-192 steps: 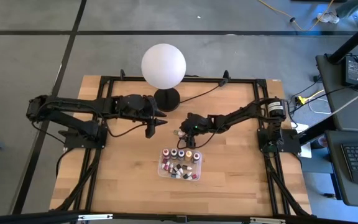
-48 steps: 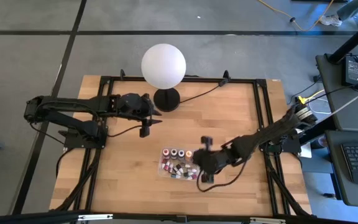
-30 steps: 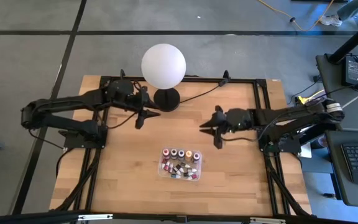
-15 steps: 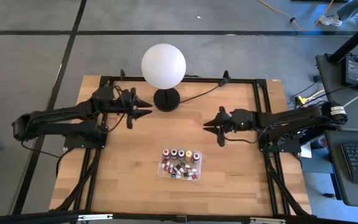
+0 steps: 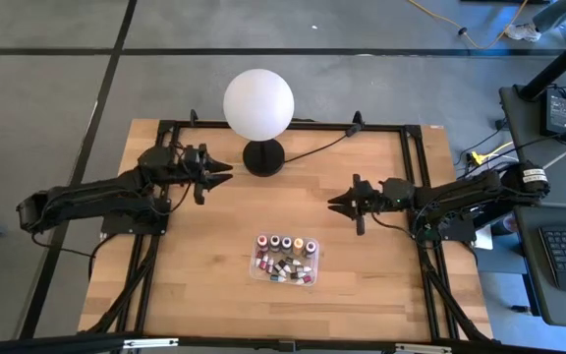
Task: Pick & Place food coloring
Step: Return to Home Position
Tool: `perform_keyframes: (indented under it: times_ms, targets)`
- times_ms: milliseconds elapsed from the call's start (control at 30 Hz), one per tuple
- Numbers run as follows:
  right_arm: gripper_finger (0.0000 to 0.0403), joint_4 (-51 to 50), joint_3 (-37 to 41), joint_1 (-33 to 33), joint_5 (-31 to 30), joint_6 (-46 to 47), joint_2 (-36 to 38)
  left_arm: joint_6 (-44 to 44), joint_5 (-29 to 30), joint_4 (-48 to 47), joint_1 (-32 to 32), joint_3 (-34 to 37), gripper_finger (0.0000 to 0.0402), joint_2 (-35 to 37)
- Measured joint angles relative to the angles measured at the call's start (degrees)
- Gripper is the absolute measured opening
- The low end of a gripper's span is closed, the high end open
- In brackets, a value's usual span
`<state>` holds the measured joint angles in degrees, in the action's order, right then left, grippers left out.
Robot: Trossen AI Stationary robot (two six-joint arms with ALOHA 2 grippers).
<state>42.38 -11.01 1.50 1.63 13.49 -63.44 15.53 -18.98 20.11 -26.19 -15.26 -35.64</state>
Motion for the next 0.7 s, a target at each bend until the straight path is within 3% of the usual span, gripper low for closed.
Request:
perform_keyframes:
  times_ms: [233, 700]
  targets:
    - [0.0088, 18.8, 10.3, 0.0, 0.0, 2.9, 1.2, 0.7, 0.0, 2.7, -1.8, 3.4, 0.0136, 4.5]
    - [0.0088, 17.0, 10.7, 2.4, -0.5, -1.7, 9.2, 6.4, -3.2, 2.8, -8.0, 11.6, 0.0137, 17.6]
